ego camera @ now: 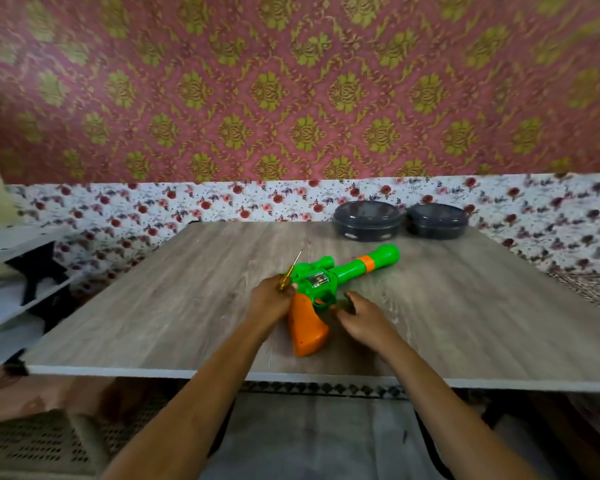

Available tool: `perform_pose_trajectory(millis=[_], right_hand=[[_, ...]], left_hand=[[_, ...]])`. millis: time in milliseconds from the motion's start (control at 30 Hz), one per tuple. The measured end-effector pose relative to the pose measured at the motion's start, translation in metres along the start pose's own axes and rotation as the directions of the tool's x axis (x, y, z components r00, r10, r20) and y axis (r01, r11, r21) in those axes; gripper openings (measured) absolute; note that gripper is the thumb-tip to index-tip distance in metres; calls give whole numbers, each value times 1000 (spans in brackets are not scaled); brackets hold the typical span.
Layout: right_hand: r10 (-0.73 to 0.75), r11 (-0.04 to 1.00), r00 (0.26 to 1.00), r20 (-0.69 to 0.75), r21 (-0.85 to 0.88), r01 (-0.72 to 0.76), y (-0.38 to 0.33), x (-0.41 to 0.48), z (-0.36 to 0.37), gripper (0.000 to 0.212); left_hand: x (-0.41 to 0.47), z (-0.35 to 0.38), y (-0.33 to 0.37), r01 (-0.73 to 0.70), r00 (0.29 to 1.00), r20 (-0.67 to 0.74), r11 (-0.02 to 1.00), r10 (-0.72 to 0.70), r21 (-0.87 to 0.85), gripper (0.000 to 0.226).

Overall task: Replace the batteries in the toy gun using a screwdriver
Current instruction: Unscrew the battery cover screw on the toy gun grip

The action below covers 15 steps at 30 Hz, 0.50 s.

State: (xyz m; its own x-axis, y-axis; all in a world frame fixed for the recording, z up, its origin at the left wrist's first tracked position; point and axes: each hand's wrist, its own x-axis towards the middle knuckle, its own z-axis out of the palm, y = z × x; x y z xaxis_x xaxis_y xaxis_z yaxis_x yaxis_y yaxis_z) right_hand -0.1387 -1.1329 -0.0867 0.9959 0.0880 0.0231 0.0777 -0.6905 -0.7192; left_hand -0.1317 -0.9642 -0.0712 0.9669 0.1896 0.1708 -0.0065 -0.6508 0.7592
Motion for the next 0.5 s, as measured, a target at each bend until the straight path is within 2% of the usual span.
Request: perform_pose_trajectory(millis=[100,167,233,367,500], right_hand=[[5,999,999,40,-46,-3,-8,11,16,54],[40,999,999,29,-12,-39,-12,21,25,57],[50,996,999,-3,79,-49,-16,29,32,54],[61,952,998,-12,303,-55,-20,43,38,67],[25,797,999,-41,605,5,-26,47,41,42]], left_hand=[[1,-1,-15,46,998,40,993,-42,-106,22],[2,-3,-18,49,996,78,988,-38,-144,23],[7,-4,-20,38,994,106,983,-19,-181,22],[16,0,-25,-29,996,69,948,53,-316,23],[27,0,-22,-150,988,-24,880,156,-451,34]])
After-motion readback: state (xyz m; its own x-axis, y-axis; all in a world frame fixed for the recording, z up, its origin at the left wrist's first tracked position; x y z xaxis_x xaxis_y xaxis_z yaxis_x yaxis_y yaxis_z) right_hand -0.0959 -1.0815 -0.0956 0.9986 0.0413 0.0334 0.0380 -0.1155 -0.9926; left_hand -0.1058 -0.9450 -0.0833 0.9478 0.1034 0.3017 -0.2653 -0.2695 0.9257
